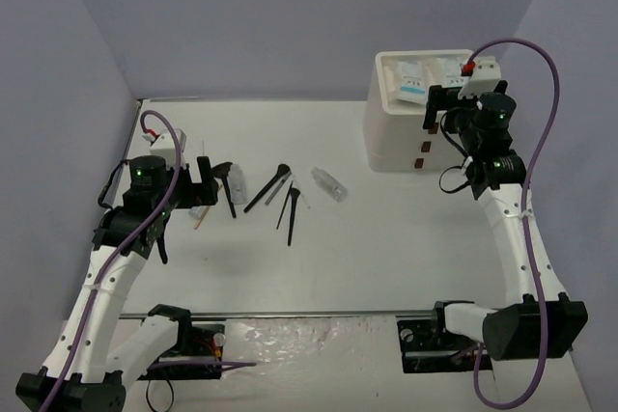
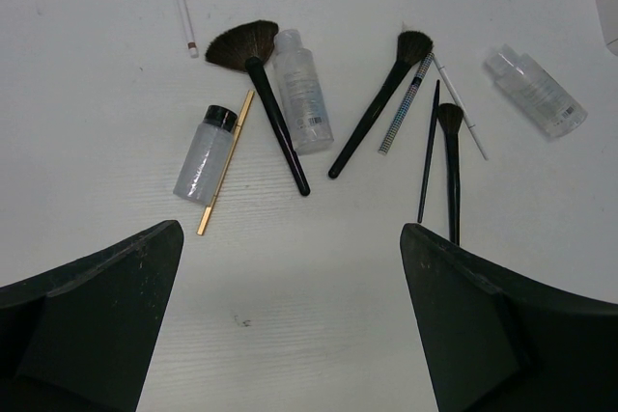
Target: Organize the makeup
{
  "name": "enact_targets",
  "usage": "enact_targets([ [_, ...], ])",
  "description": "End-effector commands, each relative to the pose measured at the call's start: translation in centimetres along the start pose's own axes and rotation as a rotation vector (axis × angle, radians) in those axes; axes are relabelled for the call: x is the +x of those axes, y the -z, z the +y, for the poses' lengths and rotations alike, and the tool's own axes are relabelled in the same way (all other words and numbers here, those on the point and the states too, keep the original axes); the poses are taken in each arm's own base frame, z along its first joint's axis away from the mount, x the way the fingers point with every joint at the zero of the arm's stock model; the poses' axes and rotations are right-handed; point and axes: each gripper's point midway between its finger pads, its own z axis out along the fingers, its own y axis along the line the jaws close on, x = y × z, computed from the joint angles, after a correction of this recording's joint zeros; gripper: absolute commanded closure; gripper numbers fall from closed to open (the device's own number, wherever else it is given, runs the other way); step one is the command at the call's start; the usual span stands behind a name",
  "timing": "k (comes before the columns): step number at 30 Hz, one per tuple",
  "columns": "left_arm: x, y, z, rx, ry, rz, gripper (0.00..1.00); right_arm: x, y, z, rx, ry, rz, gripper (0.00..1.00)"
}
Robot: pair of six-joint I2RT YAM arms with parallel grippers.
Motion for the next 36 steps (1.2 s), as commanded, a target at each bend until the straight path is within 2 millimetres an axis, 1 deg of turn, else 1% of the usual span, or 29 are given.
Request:
enact_targets([
  [1,-3.3,1.4,-0.1,0.001,-0.035,-0.108,0.06,1.5,1.2,0.0,0.01,-0.073,-0.05,0.0],
  [2,-3.4,1.5,0.0,-0.005,-0.039,-0.113,0.06,2.4,1.2,0.1,0.009,-0.071,-0.041,0.0],
  [5,-3.4,1.7,0.3,-0.016,-0.046,-0.116,0.06,3.9,0.6,0.2,0.003,-0.058,-0.013,0.01],
  [8,-3.0,1.6,0.4,-0.02,-0.045,-0.116,0.06,5.1,-1.0,-0.1,-0.033,-0.056,0.026,0.08],
  [11,-2.6,1.4,0.5,-0.019,-0.041,-0.109,0.06,5.8,-2.4,-0.1,-0.053,-0.062,0.049,0.13],
  [13,-2.4,1.4,0.5,-0.018,-0.042,-0.106,0.06,6.6,-3.5,-0.1,-0.064,-0.062,0.068,0.16],
  [15,-2.2,1.3,0.5,-0.017,-0.042,-0.103,0.06,6.7,-4.1,-0.4,-0.065,-0.059,0.064,0.2],
  [19,-2.0,1.2,0.5,-0.017,-0.039,-0.098,0.06,7.9,-5.5,-0.5,-0.086,-0.056,0.094,0.25],
  [23,-2.1,1.1,0.5,-0.018,-0.037,-0.098,0.06,8.6,-6.4,-0.8,-0.087,-0.046,0.094,0.29],
  [27,-2.0,1.0,0.5,-0.017,-0.035,-0.096,0.06,8.6,-7.1,-1.1,-0.086,-0.043,0.087,0.35],
  [29,-2.0,1.0,0.5,-0.017,-0.034,-0.094,0.06,8.6,-7.4,-1.2,-0.084,-0.041,0.087,0.4],
  [32,-2.0,1.0,0.6,-0.018,-0.033,-0.094,0.06,8.9,-7.9,-1.3,-0.084,-0.041,0.094,0.43],
  [36,-2.0,0.9,0.6,-0.019,-0.03,-0.093,0.06,8.8,-8.3,-1.1,-0.099,-0.048,0.089,0.53],
])
